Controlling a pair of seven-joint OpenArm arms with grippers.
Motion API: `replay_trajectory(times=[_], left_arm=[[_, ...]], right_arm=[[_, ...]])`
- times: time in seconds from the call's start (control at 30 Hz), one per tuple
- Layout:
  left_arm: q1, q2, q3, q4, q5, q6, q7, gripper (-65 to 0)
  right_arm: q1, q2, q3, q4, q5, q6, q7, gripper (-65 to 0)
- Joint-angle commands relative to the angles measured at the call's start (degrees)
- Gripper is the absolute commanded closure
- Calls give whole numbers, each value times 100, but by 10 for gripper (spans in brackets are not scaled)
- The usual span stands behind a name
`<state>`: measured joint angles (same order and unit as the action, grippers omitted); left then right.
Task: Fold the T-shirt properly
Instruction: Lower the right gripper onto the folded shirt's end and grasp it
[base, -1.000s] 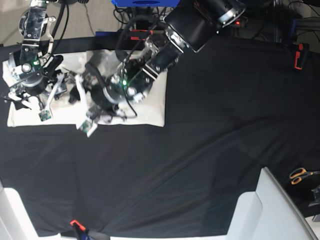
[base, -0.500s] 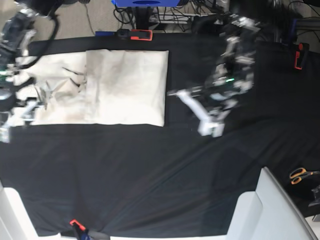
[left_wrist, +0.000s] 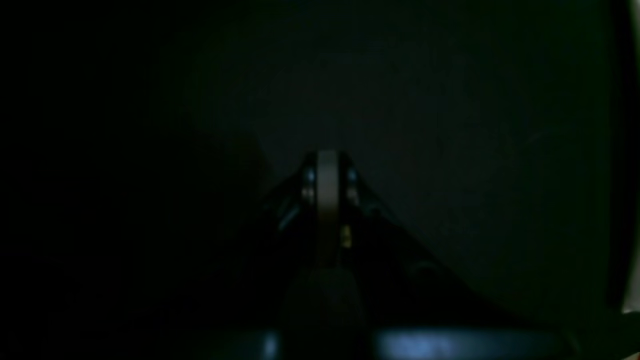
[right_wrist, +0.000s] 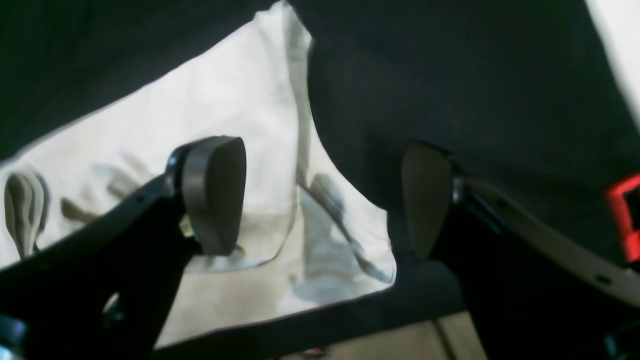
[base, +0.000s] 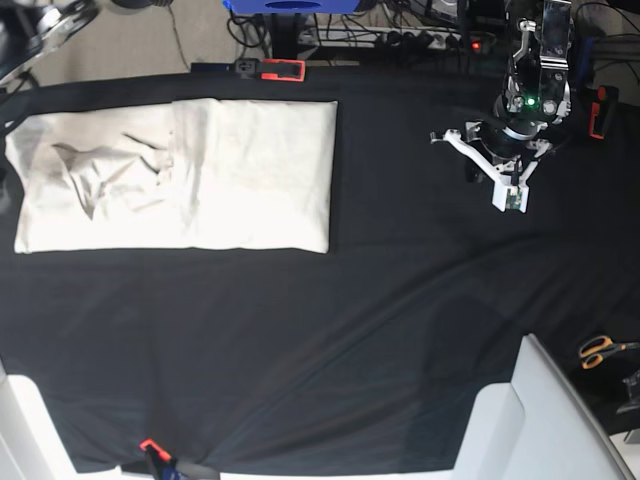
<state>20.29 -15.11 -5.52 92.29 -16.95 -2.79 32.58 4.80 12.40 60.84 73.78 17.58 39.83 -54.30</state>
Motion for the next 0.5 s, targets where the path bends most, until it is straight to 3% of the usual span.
replay_trajectory(times=[0.0,0.17,0.27,0.47], left_arm=[[-38,-31,-15,112,-15,11,-133,0],[-38,-31,-50,129,-15,11,-133,0],[-38,-49,-50,129,-15,11,-133,0],[-38,-49,-50,94,-15,11,-133,0]], right_arm=[[114,294,92,-235,215,17,19,-465],[122,979,118,-1703,848,17,-7,-543],[149,1270,118,-2424,1006,17,-25,-551],[184,1261,101,-2846,1006,17,-183,-551]])
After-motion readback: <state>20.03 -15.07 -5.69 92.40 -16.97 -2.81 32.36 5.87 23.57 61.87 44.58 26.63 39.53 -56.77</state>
